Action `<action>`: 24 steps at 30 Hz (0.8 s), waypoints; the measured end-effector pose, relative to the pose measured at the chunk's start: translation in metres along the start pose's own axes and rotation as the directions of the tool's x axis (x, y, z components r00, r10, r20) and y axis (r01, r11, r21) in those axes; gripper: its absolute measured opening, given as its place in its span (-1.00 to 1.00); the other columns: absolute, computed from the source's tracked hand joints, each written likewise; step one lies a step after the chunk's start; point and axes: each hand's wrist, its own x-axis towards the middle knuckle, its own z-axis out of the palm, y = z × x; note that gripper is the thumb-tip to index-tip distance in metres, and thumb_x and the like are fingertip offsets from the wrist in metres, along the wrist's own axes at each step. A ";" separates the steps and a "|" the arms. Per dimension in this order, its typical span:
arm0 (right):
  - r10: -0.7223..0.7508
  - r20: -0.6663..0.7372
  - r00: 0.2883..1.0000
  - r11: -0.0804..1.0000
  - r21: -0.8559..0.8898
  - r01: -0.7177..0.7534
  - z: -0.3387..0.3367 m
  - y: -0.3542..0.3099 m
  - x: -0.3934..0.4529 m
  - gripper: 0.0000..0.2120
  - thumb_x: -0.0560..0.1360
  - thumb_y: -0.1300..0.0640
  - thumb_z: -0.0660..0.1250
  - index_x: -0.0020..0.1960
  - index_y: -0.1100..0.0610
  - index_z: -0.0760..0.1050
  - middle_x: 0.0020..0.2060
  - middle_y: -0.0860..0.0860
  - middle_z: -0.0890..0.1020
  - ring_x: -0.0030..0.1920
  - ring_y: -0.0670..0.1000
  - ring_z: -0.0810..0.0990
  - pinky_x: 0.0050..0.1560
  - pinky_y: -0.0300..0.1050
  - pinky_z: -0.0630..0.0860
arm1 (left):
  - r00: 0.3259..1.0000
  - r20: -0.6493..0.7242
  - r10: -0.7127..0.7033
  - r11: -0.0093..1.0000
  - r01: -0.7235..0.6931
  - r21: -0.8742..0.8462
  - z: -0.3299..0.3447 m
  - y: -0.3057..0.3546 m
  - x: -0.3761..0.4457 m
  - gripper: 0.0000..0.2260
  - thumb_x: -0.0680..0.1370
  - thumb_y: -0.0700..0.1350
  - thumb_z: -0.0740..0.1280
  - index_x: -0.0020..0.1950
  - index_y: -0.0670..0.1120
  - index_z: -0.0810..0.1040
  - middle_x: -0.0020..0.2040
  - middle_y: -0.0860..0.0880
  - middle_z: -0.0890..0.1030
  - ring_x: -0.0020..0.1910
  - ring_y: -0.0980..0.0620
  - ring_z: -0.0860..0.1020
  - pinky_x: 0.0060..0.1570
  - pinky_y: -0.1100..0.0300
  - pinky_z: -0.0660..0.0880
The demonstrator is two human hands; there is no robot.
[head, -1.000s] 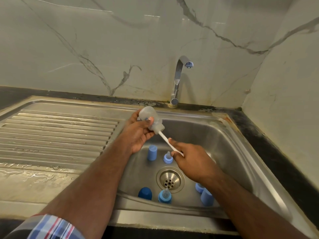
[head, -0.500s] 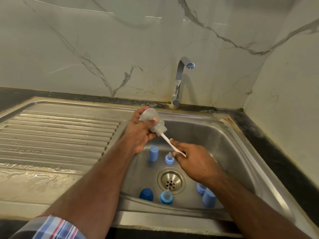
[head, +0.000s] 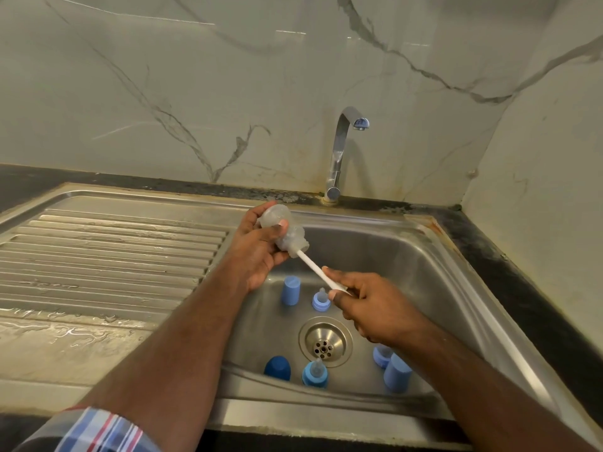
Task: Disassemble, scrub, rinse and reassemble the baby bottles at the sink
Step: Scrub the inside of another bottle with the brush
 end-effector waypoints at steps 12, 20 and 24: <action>-0.021 -0.017 1.000 0.990 -0.141 0.018 0.005 -0.003 0.000 -0.58 0.64 -0.03 0.24 0.48 -0.23 0.36 -0.07 -0.15 0.65 -0.18 -0.19 0.61 -0.22 -0.30 0.49 | 0.999 -0.015 0.038 0.996 -0.036 0.086 0.000 -0.001 0.002 -0.56 0.57 -0.39 0.36 0.40 -0.05 0.48 0.33 -0.18 0.46 0.16 -0.27 0.61 -0.10 -0.21 0.66; -0.014 -0.008 1.000 0.991 -0.130 0.013 0.012 -0.006 0.001 -0.57 0.66 -0.01 0.21 0.51 -0.20 0.32 -0.14 -0.20 0.62 -0.29 -0.15 0.59 -0.29 -0.28 0.48 | 0.998 0.001 0.057 0.993 -0.056 0.107 0.001 -0.002 0.001 -0.57 0.56 -0.39 0.36 0.37 -0.05 0.49 0.34 -0.19 0.48 0.16 -0.27 0.62 -0.10 -0.21 0.65; 0.032 -0.011 0.999 0.998 0.061 -0.032 0.001 0.000 -0.001 -0.60 0.63 0.04 0.27 0.43 -0.21 0.43 -0.46 -0.32 0.49 -0.50 -0.27 0.45 -0.37 -0.35 0.34 | 0.998 -0.023 0.057 0.997 -0.056 0.056 -0.001 -0.001 0.003 -0.60 0.56 -0.40 0.35 0.33 -0.05 0.50 0.36 -0.21 0.48 0.11 -0.29 0.64 -0.18 -0.18 0.65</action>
